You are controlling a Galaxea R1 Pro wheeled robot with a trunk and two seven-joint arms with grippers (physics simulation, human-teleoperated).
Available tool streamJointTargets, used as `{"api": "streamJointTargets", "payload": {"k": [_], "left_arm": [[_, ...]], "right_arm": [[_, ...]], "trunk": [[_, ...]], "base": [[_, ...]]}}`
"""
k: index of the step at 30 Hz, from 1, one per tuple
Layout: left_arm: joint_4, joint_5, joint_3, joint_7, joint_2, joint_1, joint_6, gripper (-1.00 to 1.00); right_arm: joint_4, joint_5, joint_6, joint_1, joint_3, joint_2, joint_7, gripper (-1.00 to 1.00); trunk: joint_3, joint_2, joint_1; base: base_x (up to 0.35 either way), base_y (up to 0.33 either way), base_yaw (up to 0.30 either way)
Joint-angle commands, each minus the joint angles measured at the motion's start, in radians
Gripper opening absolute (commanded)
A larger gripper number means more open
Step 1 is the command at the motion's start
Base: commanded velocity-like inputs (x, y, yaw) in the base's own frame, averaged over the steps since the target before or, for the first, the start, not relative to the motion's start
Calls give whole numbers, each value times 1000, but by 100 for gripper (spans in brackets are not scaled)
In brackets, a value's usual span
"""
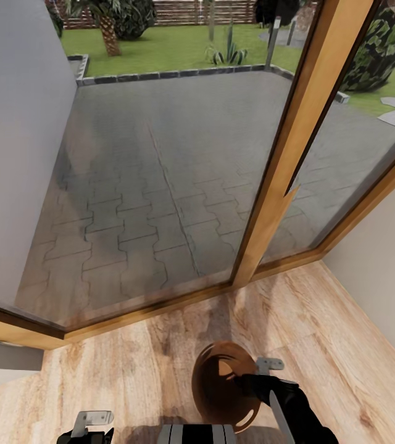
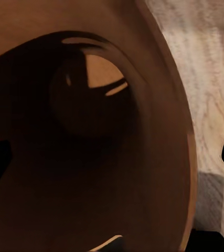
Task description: Put the three can of soda from the living room inside the tash can in the kitchen.
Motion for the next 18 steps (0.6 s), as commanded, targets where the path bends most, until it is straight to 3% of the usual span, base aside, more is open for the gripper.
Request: {"api": "streamJointTargets", "payload": {"k": [1,7,16,18], "left_arm": [[0,0,0,0,0,0,0,100],[0,0,0,0,0,0,0,100],[-1,0,0,0,0,0,0,100],[-1,0,0,0,0,0,0,100]], "right_arm": [[0,-1,0,0,0,-6,1,100],[1,-5,0,0,0,-32,6,100],[16,-6,-2,0,-3,-35,5,100],[67,-6,-26,-12,-4,-36,5,100]], "trunk": [[0,0,0],[0,0,0],[0,0,0],[0,0,0]], "base": [[0,0,0],[0,0,0],[0,0,0],[0,0,0]]}}
